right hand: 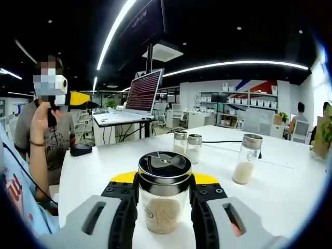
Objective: Rotate the seasoning bottle until the label or dispensing opening points toward the visible target arrow and the bottle remains upright within the marked orientation range
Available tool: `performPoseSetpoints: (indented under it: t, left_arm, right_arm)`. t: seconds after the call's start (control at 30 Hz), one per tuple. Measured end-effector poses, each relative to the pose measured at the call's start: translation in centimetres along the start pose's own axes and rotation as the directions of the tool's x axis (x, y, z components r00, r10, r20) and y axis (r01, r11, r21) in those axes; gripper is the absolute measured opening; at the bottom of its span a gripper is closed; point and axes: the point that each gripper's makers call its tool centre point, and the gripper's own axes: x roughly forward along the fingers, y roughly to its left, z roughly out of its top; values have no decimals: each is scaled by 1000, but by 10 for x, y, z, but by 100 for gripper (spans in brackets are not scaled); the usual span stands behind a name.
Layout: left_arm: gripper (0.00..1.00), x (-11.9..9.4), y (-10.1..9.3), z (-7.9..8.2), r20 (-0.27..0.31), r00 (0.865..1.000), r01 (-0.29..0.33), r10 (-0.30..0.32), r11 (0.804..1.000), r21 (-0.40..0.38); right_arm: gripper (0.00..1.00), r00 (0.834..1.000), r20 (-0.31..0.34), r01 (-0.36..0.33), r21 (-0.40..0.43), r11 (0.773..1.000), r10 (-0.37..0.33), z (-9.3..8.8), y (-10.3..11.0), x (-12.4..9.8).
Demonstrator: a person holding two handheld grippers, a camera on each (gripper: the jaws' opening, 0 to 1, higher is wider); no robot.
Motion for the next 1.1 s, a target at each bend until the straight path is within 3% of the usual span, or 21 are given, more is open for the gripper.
performPoseSetpoints:
  t: [0.73,0.93,1.0,1.07,1.1]
  left_arm:
    - [97,3,0,-3,-11,1000,4,-4,1000,-2]
    - [97,2,-5,0,0,1000,31,-31,1000,-4]
    - [97,1,-9,1,6,999,45,-45,999,-5]
    - [97,1,-10,2,11,999,46,-46,999,1]
    - [97,1,-10,2,10,999,44,-44,999,3]
  right_arm:
    - [38,994,26,104,4,995,-105,-1,1,3]
    - [39,993,13,115,-33,993,-114,-2,3,5]
    - [47,993,16,119,-2,993,-119,-2,2,5]
    - [71,990,43,129,50,990,-131,2,-1,3]
    - [76,989,36,141,46,989,-143,3,-5,2]
